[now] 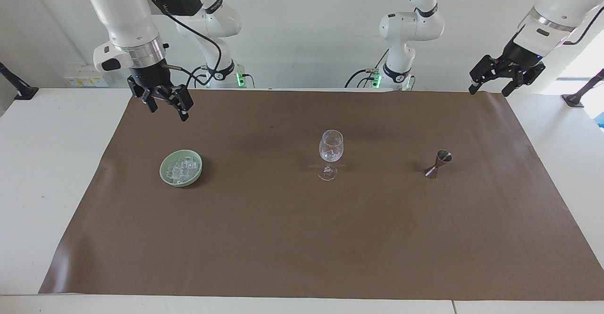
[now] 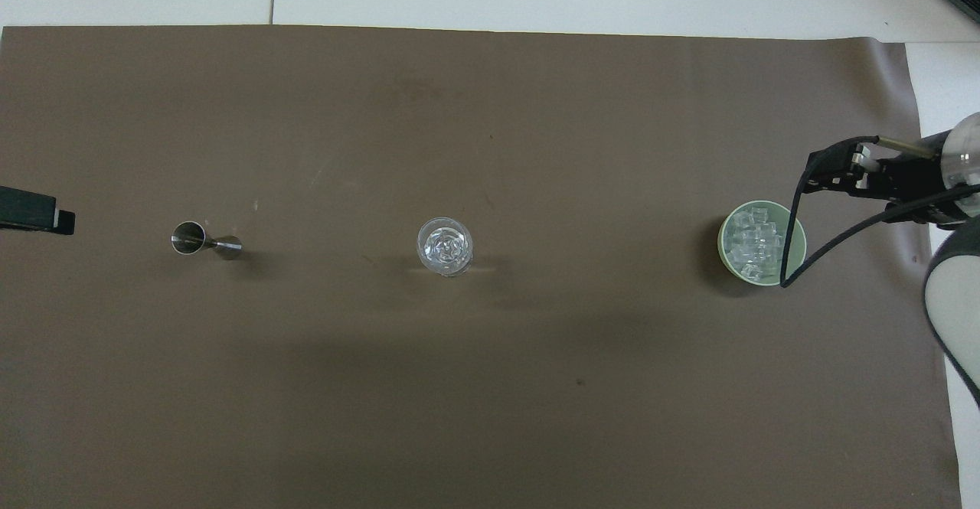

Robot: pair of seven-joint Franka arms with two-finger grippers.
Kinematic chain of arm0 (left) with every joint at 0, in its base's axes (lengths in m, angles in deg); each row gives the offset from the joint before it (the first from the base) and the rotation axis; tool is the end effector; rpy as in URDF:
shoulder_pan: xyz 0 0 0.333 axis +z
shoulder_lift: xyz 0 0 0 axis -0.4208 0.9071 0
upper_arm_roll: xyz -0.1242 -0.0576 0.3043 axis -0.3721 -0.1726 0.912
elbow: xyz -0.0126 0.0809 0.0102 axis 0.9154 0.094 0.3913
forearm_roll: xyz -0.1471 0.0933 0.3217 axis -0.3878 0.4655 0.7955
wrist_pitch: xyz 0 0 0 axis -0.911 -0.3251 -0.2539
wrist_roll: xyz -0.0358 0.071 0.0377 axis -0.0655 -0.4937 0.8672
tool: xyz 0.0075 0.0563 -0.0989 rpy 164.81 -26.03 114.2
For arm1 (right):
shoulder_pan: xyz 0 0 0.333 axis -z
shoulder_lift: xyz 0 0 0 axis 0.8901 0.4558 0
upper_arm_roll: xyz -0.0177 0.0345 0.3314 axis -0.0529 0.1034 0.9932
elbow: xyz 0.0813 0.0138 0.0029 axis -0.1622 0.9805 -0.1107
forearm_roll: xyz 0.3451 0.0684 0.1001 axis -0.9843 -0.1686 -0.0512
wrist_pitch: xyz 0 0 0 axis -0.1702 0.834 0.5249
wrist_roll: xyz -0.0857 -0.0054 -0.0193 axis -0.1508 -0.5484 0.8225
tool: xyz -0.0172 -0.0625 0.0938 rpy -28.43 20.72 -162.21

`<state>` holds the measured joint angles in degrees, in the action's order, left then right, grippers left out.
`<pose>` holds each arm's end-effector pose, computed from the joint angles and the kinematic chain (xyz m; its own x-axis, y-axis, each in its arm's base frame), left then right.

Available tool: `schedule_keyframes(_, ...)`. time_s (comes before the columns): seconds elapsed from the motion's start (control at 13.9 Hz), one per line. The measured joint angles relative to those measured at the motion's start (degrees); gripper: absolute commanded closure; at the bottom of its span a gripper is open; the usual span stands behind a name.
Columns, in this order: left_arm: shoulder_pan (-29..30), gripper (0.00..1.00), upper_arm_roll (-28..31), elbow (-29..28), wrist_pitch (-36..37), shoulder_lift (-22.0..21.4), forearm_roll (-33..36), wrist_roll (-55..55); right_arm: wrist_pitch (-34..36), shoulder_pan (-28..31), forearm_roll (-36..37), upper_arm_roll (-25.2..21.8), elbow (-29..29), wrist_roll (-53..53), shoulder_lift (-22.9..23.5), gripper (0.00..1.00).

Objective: Pour wine and add ice with both arms

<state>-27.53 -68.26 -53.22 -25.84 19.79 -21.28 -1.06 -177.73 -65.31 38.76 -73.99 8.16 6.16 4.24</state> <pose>0.4958 0.0038 0.6620 0.9992 -0.0377 0.0092 -0.0385 -0.9936 0.1067 0.5268 0.0061 0.6153 0.9303 -0.3590 0.0751 -0.3586 -0.9333 -0.0187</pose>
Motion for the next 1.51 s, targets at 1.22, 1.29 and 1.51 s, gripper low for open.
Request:
schedule_keyframes(1.22, 0.0, 0.0, 0.0, 0.0, 0.0, 0.0, 0.0, 0.0, 7.31, 1.32, -0.31, -1.32, -3.19, -7.87, -0.15, 0.0)
schedule_keyframes(1.29, 0.0, 0.0, 0.0, 0.0, -0.01, 0.0, 0.0, 0.0, 7.66, 1.32, -0.36, -1.32, -3.77, -7.88, -0.15, 0.0)
schedule_keyframes(1.51, 0.0, 0.0, 0.02, 0.0, -0.08, -0.01, 0.0, 0.0, 7.94, 1.32, -1.83, -1.33, -4.47, -7.89, -0.15, 0.0)
